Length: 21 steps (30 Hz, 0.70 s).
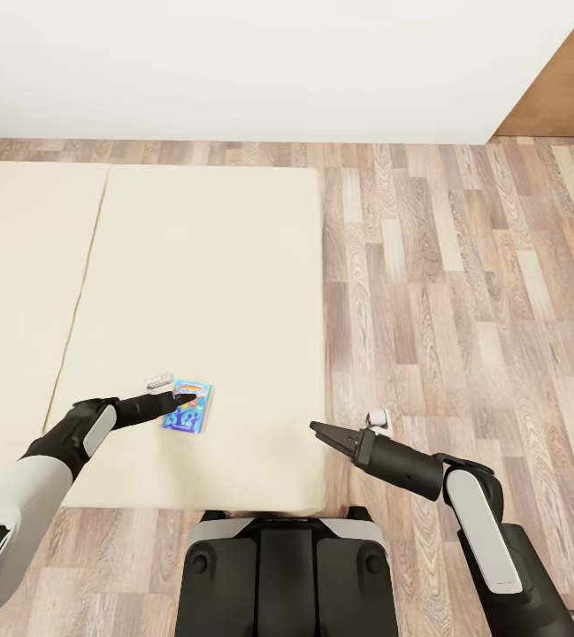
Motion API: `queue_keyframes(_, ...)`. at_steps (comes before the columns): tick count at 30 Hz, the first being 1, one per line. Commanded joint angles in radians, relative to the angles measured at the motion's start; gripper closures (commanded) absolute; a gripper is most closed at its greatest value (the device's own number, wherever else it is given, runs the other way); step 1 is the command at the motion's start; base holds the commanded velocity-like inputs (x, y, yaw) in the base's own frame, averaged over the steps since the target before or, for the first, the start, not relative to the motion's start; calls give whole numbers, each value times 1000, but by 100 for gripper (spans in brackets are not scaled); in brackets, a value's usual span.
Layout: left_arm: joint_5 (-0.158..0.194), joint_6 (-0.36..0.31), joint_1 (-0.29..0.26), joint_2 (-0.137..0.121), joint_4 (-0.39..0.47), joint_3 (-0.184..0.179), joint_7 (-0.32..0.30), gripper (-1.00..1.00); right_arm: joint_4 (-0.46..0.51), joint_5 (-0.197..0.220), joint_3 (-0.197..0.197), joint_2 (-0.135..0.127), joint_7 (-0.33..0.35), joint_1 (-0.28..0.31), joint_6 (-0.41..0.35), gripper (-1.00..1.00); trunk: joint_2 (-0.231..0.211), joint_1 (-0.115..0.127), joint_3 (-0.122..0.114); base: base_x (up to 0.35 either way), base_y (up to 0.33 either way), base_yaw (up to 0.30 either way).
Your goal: Put all the toys in the child's room - the three board games (two on the bed and one on the table), the two jigsaw puzzles on the table, and the tennis ball on the table - inside the toy box on the table in the child's room.
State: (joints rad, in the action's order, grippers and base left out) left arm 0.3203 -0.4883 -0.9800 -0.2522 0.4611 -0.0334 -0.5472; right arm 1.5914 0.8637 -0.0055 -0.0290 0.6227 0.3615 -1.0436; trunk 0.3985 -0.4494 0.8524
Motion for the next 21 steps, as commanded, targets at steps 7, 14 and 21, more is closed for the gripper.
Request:
queue_keyframes(7,10,-8,0,-1,1,-3,1,-100,0,-5,-1,0,6,1,-4,-100,1,-1,1,0,-176,0)
queue_keyframes(14,10,-8,0,-1,1,-3,0,-100,0,-5,-1,0,6,1,-4,-100,1,-1,1,-55,-150,0)
queue_keyframes(21,10,-8,0,-1,1,-3,0,-100,0,-5,-1,-1,6,1,-4,-100,1,-1,1,-95,-215,0)
